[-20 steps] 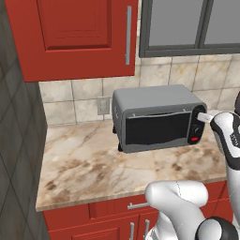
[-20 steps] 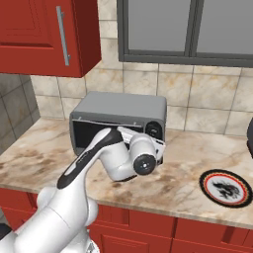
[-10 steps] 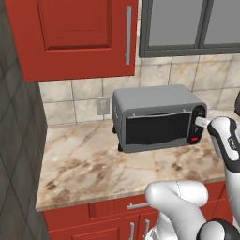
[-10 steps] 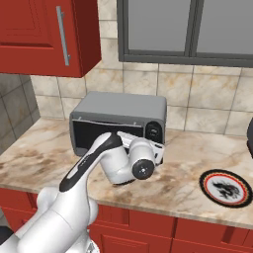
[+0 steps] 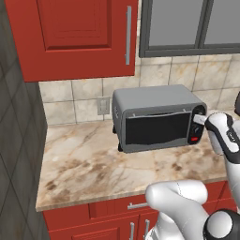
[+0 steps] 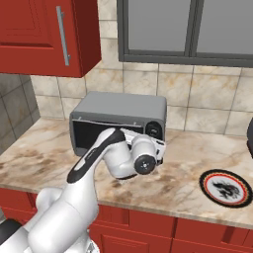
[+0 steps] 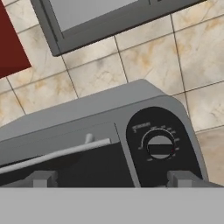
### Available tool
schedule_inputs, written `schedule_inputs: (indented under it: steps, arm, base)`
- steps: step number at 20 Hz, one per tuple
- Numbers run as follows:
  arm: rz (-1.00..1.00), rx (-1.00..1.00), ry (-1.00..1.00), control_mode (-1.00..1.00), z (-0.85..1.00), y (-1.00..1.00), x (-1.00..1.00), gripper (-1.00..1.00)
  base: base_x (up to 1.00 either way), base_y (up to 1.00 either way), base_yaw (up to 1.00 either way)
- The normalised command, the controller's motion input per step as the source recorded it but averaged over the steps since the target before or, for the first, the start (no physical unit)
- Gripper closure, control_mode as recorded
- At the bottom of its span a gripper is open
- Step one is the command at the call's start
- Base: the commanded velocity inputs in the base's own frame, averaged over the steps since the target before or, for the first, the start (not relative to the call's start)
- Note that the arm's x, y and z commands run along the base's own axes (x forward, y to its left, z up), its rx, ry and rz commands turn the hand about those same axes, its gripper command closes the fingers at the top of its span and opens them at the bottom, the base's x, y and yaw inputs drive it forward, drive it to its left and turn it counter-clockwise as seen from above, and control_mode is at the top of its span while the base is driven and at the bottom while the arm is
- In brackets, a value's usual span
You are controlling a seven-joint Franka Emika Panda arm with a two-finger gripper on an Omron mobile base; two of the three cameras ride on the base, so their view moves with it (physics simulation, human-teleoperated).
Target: Pull the toaster oven rack outwards. Pick up the baguette from the plate and place it on the toaster oven rack. Close the toaster oven door fully and set the temperature to the lowest setting.
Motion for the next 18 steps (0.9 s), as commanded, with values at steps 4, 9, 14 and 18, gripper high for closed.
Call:
schedule_inputs:
  steps: [4, 9, 14, 18]
  arm:
    - [0.00, 0.00, -0.01, -1.00, 0.00, -0.35, 0.03, -1.00]
    - [0.00, 0.00, -0.02, -1.00, 0.00, -0.18, 0.00, -1.00]
    - [0.00, 0.00, -0.06, -1.00, 0.00, 0.00, 0.00, -1.00]
    - [0.00, 0.00, -0.06, -1.00, -0.07, 0.00, 0.00, -1.00]
  base:
    - [0.00, 0.00, 0.00]
    - [0.00, 0.00, 0.00]
    - [0.00, 0.00, 0.00]
    - [0.00, 0.00, 0.00]
